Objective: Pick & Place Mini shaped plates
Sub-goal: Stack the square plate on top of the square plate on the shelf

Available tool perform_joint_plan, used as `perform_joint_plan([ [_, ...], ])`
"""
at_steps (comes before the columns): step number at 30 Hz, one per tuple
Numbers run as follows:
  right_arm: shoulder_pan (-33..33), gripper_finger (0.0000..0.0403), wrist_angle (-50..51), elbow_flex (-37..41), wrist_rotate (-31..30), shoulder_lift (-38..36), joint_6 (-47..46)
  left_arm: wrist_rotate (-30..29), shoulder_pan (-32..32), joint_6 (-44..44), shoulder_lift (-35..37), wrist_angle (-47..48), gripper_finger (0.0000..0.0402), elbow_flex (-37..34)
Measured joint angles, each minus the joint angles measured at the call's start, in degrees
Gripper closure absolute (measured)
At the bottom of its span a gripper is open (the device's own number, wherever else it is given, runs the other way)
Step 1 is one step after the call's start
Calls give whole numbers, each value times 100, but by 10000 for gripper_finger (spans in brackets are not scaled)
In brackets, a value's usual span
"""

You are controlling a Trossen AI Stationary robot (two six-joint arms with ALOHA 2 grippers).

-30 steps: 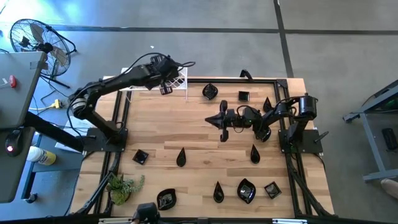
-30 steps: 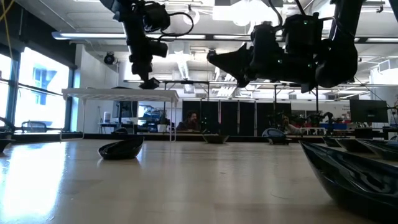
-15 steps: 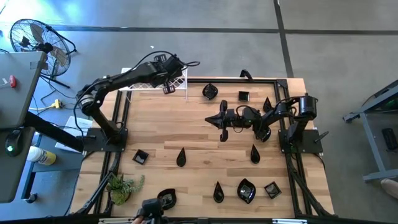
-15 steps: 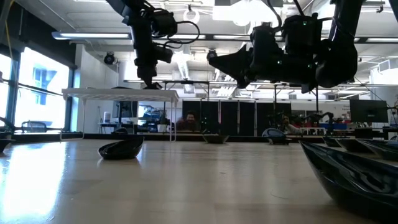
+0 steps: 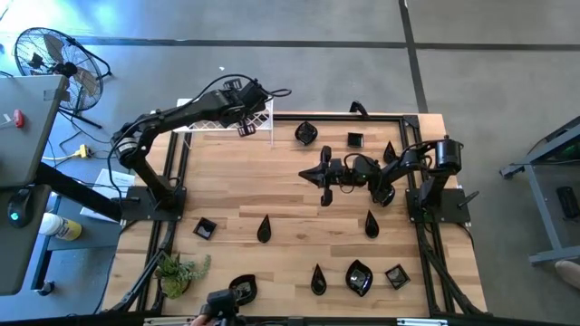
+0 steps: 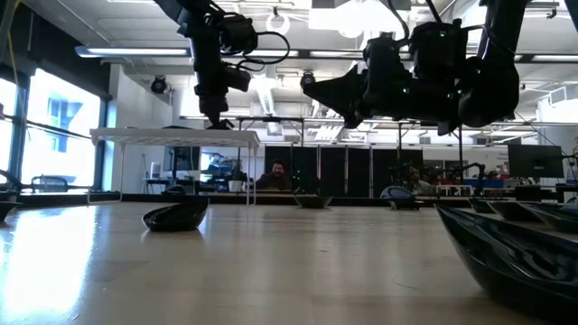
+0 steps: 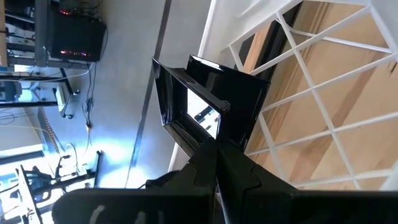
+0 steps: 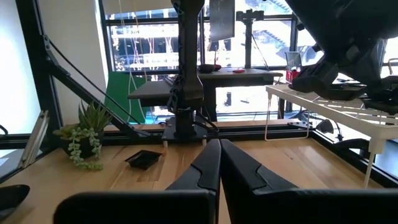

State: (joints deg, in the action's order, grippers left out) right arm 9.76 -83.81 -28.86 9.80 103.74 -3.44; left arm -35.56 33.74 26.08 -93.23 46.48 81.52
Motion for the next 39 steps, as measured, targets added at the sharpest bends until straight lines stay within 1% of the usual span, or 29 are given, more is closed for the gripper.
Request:
perform_joint_plan([
  [4, 0, 396, -2, 0, 0, 0, 0, 39, 0, -86, 0, 0, 389, 0],
  [13, 1, 399, -2, 0, 1, 0, 0, 49, -15, -197, 0, 1, 307, 0],
  [15, 0, 397, -2, 0, 2, 0, 0, 16, -79, -195, 0, -8, 297, 0],
  [19, 0, 398, -2, 0, 4, 0, 0, 20, -186, -103, 62, -36, 294, 14],
  [22, 0, 401, -2, 0, 8, 0, 0, 140, -240, -100, 119, -40, 302, 141],
  [24, 0, 401, -2, 0, 19, 0, 0, 391, -237, -178, 190, -36, 320, 241],
  [27, 1, 397, 1, 0, 19, 0, -17, 869, -227, -408, 375, -106, 364, 339],
  [28, 0, 397, 3, 0, 20, 0, -17, 1110, -223, -526, 470, -140, 381, 317],
  [30, 1, 397, 15, 0, 20, 0, -16, 1545, -224, -798, 688, -332, 394, 185],
  [32, 0, 399, 32, 0, 20, 0, -2, 1787, -229, -1027, 968, -705, 388, -82],
  [34, 2, 401, 39, 0, 20, 0, 3, 1928, -255, -1151, 1308, -1142, 386, -494],
  [37, 2, 400, 39, 0, 20, 0, 81, 2255, -394, -1284, 1708, -2165, 395, -1233],
  [39, 0, 398, 61, 0, 20, 0, 85, 2609, -460, -1340, 2006, -2725, 399, -1795],
])
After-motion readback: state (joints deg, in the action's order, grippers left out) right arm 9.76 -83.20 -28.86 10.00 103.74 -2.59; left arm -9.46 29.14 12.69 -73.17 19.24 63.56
